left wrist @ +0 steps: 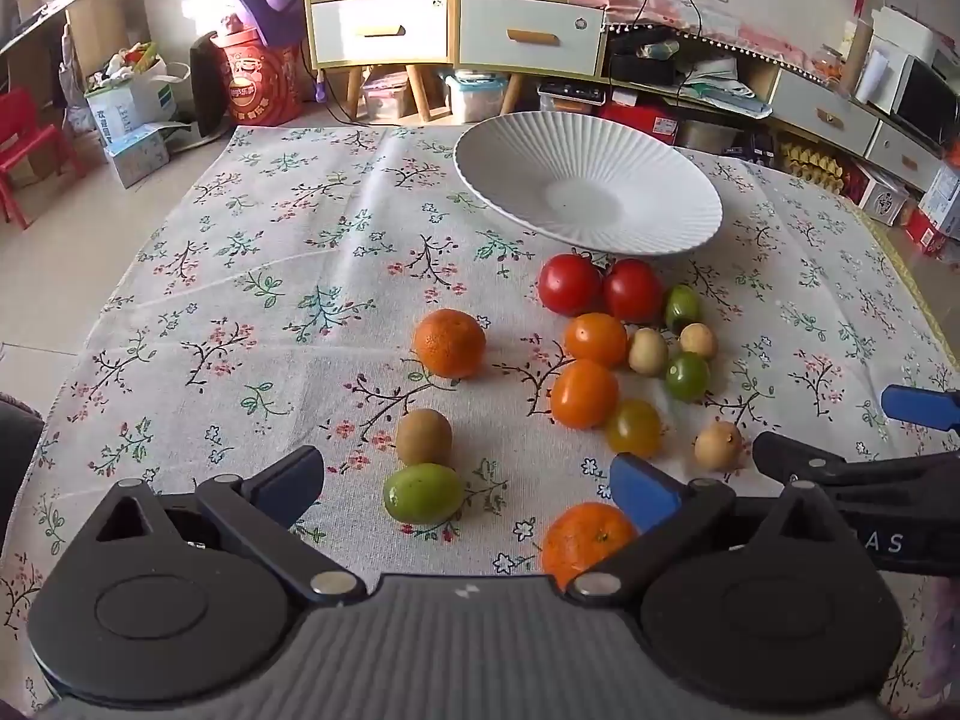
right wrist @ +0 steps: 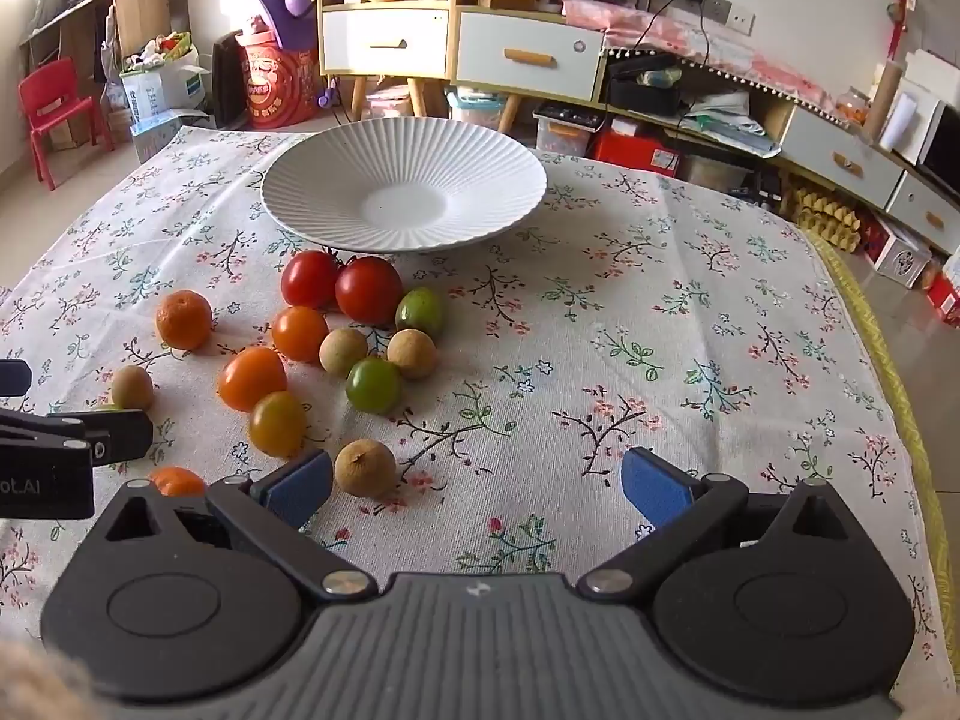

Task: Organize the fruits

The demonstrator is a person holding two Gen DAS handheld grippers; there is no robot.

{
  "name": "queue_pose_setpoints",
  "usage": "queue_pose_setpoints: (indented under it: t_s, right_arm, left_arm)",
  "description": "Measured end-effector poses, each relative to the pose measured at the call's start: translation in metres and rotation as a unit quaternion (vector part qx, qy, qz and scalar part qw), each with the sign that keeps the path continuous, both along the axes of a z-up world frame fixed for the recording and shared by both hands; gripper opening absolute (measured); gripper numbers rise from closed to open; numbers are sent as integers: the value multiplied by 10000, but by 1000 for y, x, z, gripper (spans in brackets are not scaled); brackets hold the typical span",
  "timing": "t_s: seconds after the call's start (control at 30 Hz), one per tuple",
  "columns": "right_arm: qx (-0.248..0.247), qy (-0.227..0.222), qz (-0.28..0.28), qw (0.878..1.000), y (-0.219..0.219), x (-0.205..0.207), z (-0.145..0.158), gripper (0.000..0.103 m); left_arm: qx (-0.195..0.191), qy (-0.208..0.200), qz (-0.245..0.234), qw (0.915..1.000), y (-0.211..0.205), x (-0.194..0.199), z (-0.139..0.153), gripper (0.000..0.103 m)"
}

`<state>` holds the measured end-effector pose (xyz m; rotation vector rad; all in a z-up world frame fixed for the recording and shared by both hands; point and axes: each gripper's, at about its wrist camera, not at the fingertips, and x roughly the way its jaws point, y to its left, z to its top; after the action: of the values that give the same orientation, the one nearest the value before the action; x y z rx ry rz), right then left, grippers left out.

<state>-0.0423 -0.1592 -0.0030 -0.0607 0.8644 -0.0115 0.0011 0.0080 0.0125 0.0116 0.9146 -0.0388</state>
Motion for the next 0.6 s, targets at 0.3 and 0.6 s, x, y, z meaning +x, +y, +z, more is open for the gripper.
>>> queue_pose_setpoints:
  t_s: [0.3, 0.6]
  right_arm:
    - [-30, -18, -73, 10000, -3, 0, 4, 103]
    - [-27, -28, -45, 10000, -2, -1, 7, 103]
  left_arm:
    - [-4, -27, -30, 10000, 1, -2, -1, 97]
    - [26, -48, -28, 10000, 1, -3, -2, 97]
